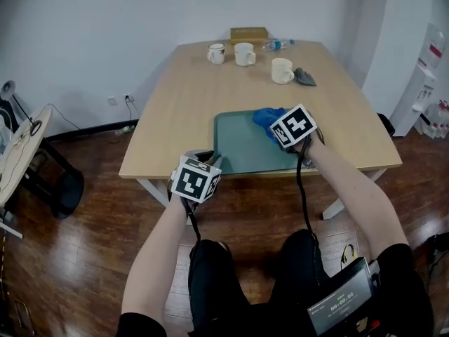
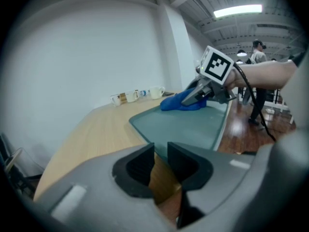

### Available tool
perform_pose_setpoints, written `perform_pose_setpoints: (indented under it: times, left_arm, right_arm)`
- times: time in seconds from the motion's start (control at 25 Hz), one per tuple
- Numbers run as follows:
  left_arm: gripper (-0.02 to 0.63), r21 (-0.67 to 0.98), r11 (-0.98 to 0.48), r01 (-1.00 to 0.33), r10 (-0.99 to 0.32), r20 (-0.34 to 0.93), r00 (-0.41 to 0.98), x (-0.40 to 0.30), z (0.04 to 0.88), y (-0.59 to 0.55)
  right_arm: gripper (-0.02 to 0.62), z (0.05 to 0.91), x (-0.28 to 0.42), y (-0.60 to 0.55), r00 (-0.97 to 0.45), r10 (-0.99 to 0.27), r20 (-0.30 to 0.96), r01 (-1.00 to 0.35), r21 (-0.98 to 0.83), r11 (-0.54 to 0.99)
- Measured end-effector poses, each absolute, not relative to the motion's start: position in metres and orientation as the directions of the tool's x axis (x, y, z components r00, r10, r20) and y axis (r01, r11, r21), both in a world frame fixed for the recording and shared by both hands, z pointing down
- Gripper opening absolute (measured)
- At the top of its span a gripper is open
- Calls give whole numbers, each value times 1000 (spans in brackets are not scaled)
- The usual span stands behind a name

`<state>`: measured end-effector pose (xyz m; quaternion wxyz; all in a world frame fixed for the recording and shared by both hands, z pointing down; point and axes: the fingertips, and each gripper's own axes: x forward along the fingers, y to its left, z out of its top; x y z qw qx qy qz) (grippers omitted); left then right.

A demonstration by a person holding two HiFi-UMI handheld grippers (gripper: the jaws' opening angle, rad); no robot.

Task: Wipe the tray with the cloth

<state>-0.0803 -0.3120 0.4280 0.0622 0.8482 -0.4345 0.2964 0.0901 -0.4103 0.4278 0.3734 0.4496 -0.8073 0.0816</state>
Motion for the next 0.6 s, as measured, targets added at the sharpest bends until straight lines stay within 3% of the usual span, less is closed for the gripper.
perform_pose_setpoints:
  times: [0.32, 0.6]
  left_arm:
    - [87, -155, -616, -773, -700, 557, 447, -79, 430, -311]
    - [87, -157, -613, -774, -703, 556, 444, -78, 428, -315]
  right_arm:
    - [115, 422, -45, -390, -482, -584, 653, -683, 138, 717]
    - [115, 426, -70, -386, -443, -574, 689, -635, 210, 743]
